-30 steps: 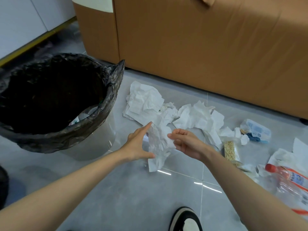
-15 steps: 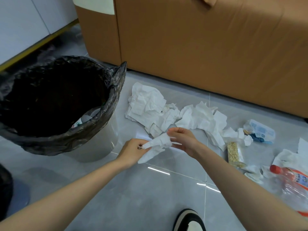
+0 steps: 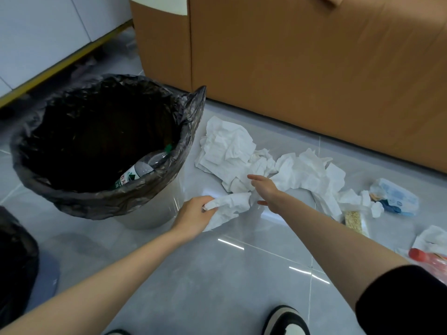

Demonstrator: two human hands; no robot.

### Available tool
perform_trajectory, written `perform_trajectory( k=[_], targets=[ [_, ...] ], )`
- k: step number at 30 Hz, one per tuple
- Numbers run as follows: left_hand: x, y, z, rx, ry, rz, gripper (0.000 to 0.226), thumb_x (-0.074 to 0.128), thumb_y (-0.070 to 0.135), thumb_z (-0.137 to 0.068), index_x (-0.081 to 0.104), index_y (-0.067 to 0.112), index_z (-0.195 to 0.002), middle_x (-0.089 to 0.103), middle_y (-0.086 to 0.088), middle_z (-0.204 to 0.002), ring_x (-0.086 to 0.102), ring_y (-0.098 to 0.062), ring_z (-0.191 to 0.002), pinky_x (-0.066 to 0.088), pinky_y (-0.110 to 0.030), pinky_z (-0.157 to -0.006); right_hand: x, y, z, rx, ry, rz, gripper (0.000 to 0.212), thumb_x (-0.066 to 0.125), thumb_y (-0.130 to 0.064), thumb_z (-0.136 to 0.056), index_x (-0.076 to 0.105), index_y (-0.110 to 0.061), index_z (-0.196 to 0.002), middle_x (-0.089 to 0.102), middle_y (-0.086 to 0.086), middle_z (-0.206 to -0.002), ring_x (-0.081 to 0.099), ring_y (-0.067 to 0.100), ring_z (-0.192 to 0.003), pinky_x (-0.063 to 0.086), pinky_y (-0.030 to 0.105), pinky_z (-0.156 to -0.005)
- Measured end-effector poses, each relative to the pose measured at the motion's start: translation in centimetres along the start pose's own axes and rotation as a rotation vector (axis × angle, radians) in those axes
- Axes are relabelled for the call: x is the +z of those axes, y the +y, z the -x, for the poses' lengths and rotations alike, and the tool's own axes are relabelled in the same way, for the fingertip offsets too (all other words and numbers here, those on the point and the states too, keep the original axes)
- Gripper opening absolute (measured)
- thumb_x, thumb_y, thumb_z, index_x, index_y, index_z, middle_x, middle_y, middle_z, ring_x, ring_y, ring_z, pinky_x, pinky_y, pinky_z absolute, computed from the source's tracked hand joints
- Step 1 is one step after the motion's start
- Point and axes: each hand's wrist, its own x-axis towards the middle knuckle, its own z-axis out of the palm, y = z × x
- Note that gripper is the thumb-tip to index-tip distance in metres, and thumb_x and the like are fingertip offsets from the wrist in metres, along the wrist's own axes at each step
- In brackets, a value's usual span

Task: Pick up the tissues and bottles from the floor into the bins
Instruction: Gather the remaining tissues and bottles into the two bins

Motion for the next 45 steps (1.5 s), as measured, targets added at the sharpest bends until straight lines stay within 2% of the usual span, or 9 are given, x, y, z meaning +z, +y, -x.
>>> perform_trajectory(
  k=[12,18,22,26,30,34,38,41,45],
  targets=[
    [-0.2,1.2,1.0,0.06,0.013,-0.141,0.041,0.045,0.017,-0.092,0.022,0.02,-0.059,0.026,0.004,-0.055,0.022,-0.012,-0.054,0.02,-0.029,-0.052,-1.3,1.6,0.2,0.117,0.002,-0.371,0.032,0.04,-0.011,-0.098,0.063,-0.027,-0.113,0.046,0.001,-0.134,0.05,0.023,-0.112,0.049,0.032,-0.082],
    [-0.2,0.2,0.6,0.007,0.01,-0.157,0.041,0.044,0.016,-0.092,0.023,0.022,-0.058,0.027,0.006,-0.055,0.024,-0.01,-0.054,0.022,-0.028,-0.051,-0.5,1.3,0.2,0.204,-0.11,-0.494,0.03,0.05,-0.018,-0.097,0.06,-0.021,-0.125,0.047,0.0,-0.131,0.051,0.024,-0.105,0.048,0.032,-0.08],
    [-0.3,-0.2,0.6,0.0,0.011,-0.149,0.042,0.045,0.017,-0.092,0.023,0.023,-0.058,0.027,0.005,-0.054,0.024,-0.012,-0.055,0.021,-0.03,-0.051,-0.2,1.1,0.1,0.129,0.081,-0.488,0.023,0.066,-0.017,-0.087,0.066,-0.008,-0.108,0.062,0.003,-0.111,0.058,0.018,-0.093,0.05,0.026,-0.073],
    [-0.4,0.7,0.8,0.003,0.05,-0.134,0.041,0.045,0.015,-0.09,0.024,0.023,-0.056,0.028,0.004,-0.053,0.024,-0.015,-0.056,0.021,-0.031,-0.051,-1.2,0.5,0.4,-0.005,0.28,-0.457,0.011,0.079,-0.018,-0.076,0.069,-0.015,-0.08,0.068,-0.001,-0.087,0.062,0.016,-0.085,0.049,0.026,-0.079],
    [-0.4,2.4,1.3,0.037,0.124,-0.136,0.035,0.044,0.013,-0.09,0.03,0.016,-0.058,0.032,0.005,-0.055,0.028,-0.014,-0.055,0.024,-0.029,-0.05,-2.4,-1.7,1.3,-0.129,0.306,-0.451,0.018,0.08,-0.012,-0.073,0.064,-0.014,-0.081,0.067,0.003,-0.083,0.062,0.015,-0.075,0.052,0.023,-0.073],
    [-0.7,5.0,1.6,0.099,0.176,-0.075,0.033,0.044,0.013,-0.09,0.034,0.012,-0.059,0.034,0.004,-0.057,0.03,-0.015,-0.058,0.024,-0.026,-0.051,-3.6,-4.5,2.7,-0.226,0.187,-0.537,0.014,0.066,-0.003,-0.083,0.056,-0.009,-0.092,0.061,0.008,-0.091,0.062,0.019,-0.084,0.053,0.026,-0.084],
    [-2.0,9.5,1.9,0.135,0.231,0.087,0.024,0.046,0.013,-0.092,0.051,0.009,-0.069,0.041,0.005,-0.058,0.035,-0.008,-0.052,0.031,-0.016,-0.047,-4.9,-8.0,6.1,-0.298,-0.047,-0.982,0.017,0.045,0.003,-0.089,0.052,-0.007,-0.076,0.056,0.006,-0.079,0.058,0.017,-0.077,0.051,0.027,-0.091],
    [-3.6,13.4,2.2,0.196,0.32,0.201,0.016,0.043,0.009,-0.091,0.052,0.005,-0.08,0.049,-0.002,-0.066,0.046,-0.016,-0.061,0.039,-0.011,-0.048,-6.0,-10.6,8.5,-0.335,-0.161,-1.229,0.023,0.039,0.005,-0.086,0.055,-0.006,-0.075,0.063,0.01,-0.089,0.061,0.021,-0.086,0.052,0.027,-0.092],
    [-6.8,17.3,3.1,0.298,0.414,0.428,0.016,0.036,0.003,-0.088,0.051,0.002,-0.086,0.054,-0.018,-0.089,0.063,-0.032,-0.073,0.047,-0.017,-0.044,-5.9,-13.2,10.5,-0.443,-0.292,-1.212,0.03,0.033,0.011,-0.082,0.059,-0.001,-0.089,0.065,0.01,-0.104,0.062,0.021,-0.097,0.051,0.024,-0.091]
  ],
)
